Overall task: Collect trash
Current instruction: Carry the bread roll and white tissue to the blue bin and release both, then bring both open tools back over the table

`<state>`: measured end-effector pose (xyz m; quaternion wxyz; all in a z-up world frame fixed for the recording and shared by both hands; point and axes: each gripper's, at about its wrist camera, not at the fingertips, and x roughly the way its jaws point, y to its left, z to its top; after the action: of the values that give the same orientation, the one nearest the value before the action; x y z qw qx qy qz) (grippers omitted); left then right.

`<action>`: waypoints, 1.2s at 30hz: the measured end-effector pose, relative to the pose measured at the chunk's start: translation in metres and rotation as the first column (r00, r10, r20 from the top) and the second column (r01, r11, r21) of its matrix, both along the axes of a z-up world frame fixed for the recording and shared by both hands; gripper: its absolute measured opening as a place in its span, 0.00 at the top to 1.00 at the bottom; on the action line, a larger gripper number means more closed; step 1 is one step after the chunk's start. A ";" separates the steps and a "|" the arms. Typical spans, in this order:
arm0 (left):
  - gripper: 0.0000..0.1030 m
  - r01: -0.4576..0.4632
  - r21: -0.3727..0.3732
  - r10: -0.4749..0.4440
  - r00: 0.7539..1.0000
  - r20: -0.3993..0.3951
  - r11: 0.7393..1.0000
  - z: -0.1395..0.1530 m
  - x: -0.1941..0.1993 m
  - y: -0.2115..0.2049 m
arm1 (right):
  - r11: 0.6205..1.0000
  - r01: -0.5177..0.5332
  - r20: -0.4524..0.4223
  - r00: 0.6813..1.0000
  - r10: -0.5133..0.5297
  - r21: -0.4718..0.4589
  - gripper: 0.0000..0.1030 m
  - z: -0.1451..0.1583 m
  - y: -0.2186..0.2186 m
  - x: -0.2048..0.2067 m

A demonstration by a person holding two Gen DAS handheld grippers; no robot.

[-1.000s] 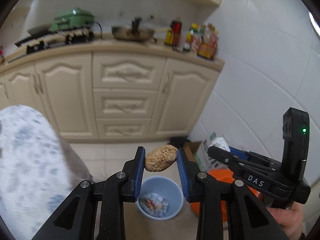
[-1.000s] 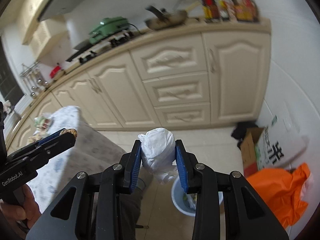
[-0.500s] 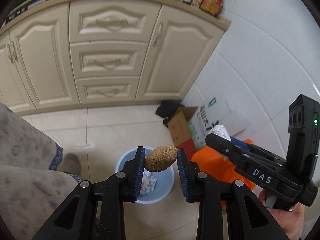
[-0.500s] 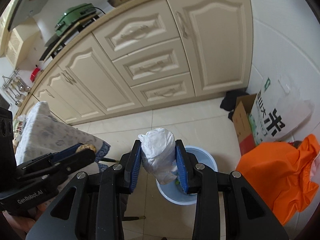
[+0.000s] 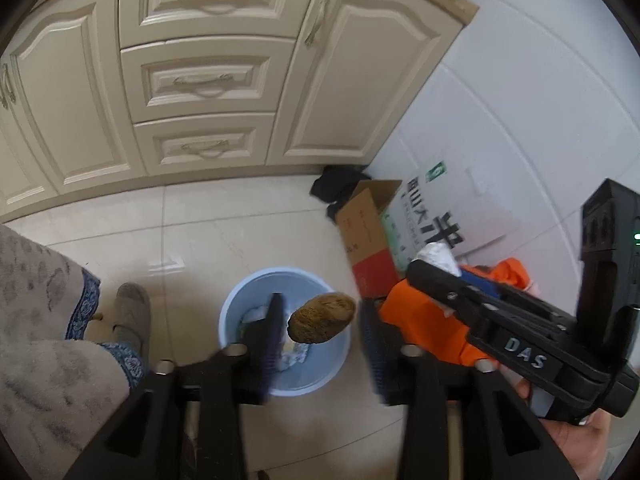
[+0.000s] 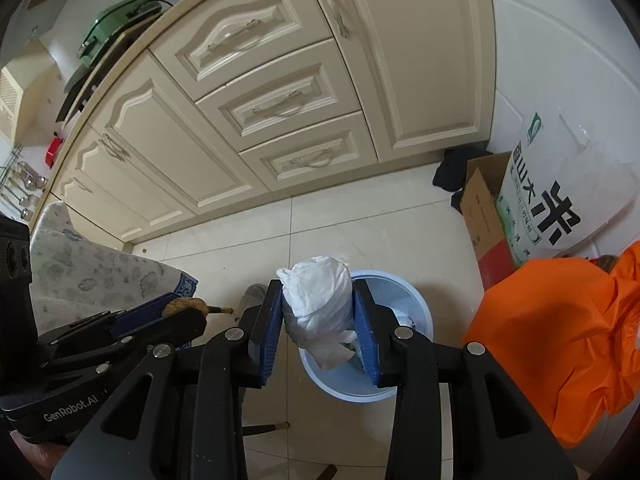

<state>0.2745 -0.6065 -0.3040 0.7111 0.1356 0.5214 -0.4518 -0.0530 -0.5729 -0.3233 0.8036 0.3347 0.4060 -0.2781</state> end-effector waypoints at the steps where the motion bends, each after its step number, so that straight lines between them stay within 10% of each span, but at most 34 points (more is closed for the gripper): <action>1: 0.36 -0.012 0.009 0.012 1.000 0.006 1.000 -0.002 0.002 -0.001 | 1.000 0.004 -0.006 1.000 -0.004 -0.001 0.57 -0.001 0.000 0.000; 3: 0.17 -0.033 0.003 0.033 0.999 0.018 0.999 -0.002 0.001 0.000 | 1.000 0.010 -0.008 1.000 -0.010 0.000 0.46 -0.002 0.000 -0.001; 9: 0.04 -0.081 0.003 0.080 0.995 0.054 0.997 0.004 -0.004 0.006 | 0.998 0.058 -0.020 0.998 -0.058 -0.026 0.00 -0.001 0.000 -0.007; 36: 0.01 -0.133 -0.216 0.178 0.962 0.205 0.967 0.131 -0.063 0.171 | 0.989 0.032 0.062 0.998 -0.023 -0.141 0.00 0.095 0.062 0.007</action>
<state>0.2119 -0.4358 -0.1730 0.8085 0.0715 0.3992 -0.4264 -0.0457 -0.5106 -0.2281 0.8335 0.2904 0.3560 -0.3069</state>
